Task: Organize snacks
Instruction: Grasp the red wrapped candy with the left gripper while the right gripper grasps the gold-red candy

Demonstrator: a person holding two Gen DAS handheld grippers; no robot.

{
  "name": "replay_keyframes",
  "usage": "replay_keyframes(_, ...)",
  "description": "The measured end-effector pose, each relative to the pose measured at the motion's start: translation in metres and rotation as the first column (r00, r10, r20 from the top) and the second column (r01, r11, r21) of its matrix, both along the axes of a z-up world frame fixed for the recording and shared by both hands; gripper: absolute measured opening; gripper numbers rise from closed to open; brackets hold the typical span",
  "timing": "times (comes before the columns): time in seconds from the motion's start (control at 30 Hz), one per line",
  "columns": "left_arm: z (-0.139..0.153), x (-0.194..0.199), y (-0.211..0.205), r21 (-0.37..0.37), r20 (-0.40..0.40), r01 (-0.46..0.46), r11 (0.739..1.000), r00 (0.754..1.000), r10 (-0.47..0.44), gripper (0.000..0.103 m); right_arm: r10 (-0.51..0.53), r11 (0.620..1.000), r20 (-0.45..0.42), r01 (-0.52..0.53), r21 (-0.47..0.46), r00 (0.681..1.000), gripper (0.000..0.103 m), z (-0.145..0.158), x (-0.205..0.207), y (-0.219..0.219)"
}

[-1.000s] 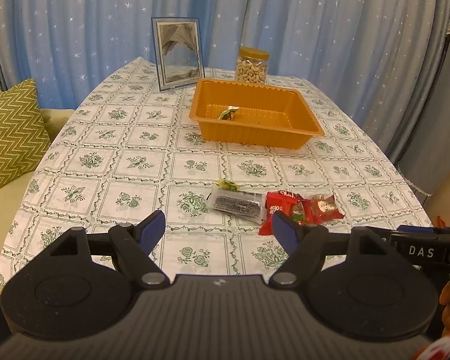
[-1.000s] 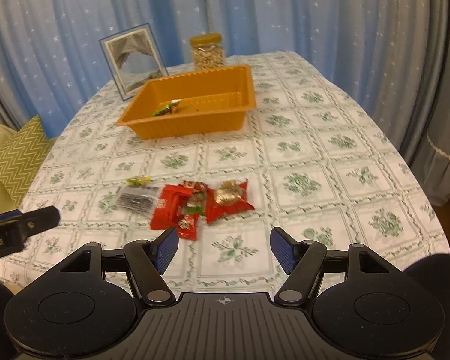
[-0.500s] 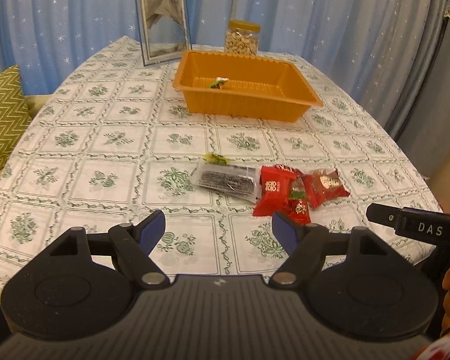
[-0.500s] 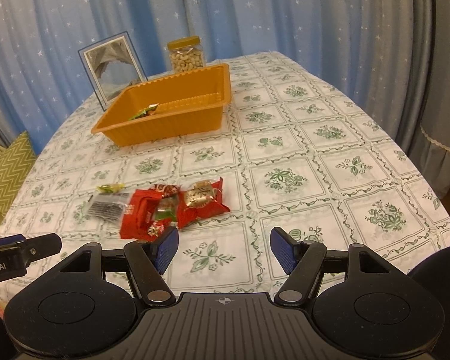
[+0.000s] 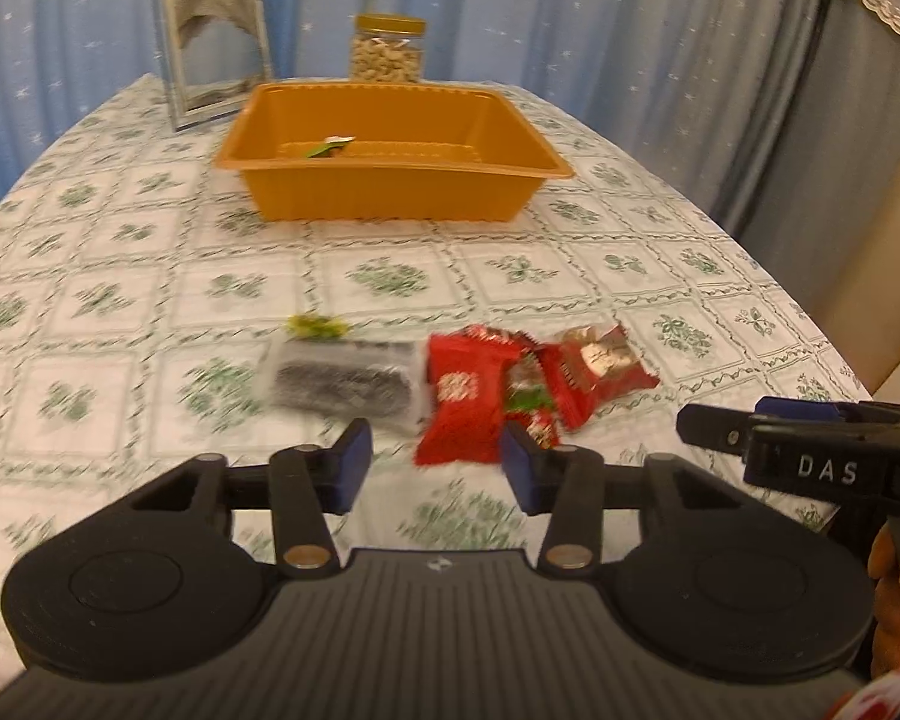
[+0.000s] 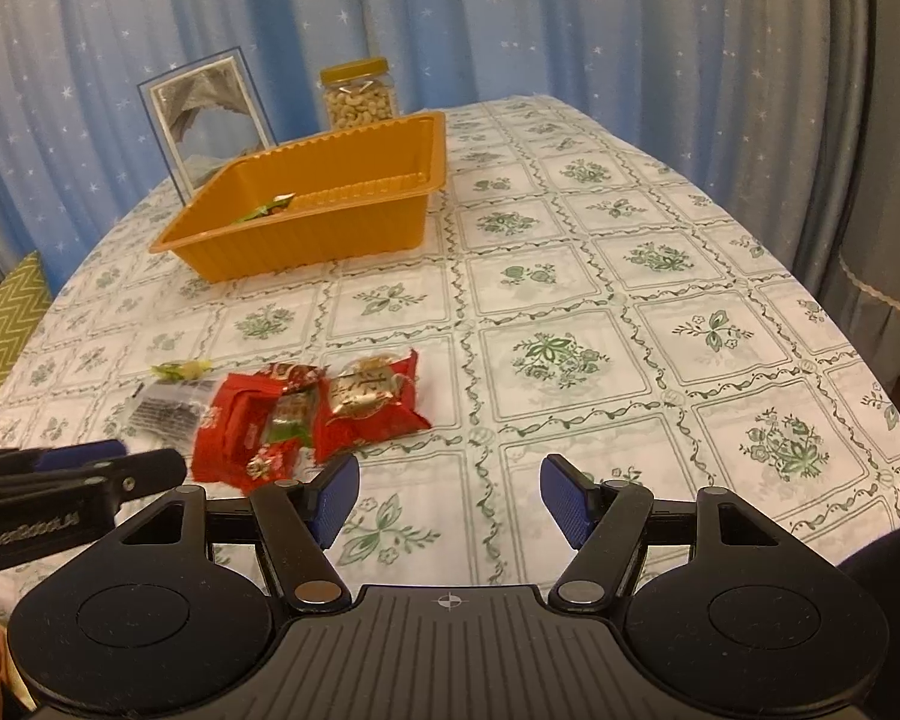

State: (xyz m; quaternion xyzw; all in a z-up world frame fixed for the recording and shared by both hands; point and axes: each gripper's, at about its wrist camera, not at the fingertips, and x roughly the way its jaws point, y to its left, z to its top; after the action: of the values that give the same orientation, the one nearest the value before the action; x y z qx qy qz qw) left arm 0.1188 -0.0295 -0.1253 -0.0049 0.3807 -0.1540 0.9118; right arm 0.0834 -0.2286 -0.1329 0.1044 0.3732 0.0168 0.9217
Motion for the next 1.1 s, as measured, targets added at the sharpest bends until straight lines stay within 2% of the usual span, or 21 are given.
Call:
replay_keyframes(0.37,-0.019,0.032,-0.031,0.054,-0.013,0.052,0.997,0.999,-0.051,0.033,-0.031,0.999,-0.022,0.031,0.02,0.999,0.068,-0.01,0.01,-0.011)
replay_keyframes(0.47,-0.022,0.035,-0.034,0.075,-0.008,0.045,0.996,0.999,-0.044,0.026,-0.033,0.999,-0.021,0.034,0.027,0.999,0.067,-0.011,0.011,-0.012)
replay_keyframes(0.63,-0.016,0.033,-0.03,0.072,0.007,0.027,0.997,1.0,-0.027,0.023,-0.001,1.0,0.008,0.001,0.026,1.0,0.067,-0.009,0.015,-0.007)
replay_keyframes(0.9,0.01,0.021,-0.007,0.046,0.062,-0.03,0.998,0.998,0.028,0.022,0.072,0.997,0.052,-0.073,0.013,0.996,0.067,-0.007,0.022,0.006)
replay_keyframes(1.1,0.01,0.017,0.015,0.044,0.05,-0.088,0.995,0.995,0.086,0.022,0.123,0.992,0.06,-0.122,-0.019,0.991,0.067,-0.009,0.039,0.02)
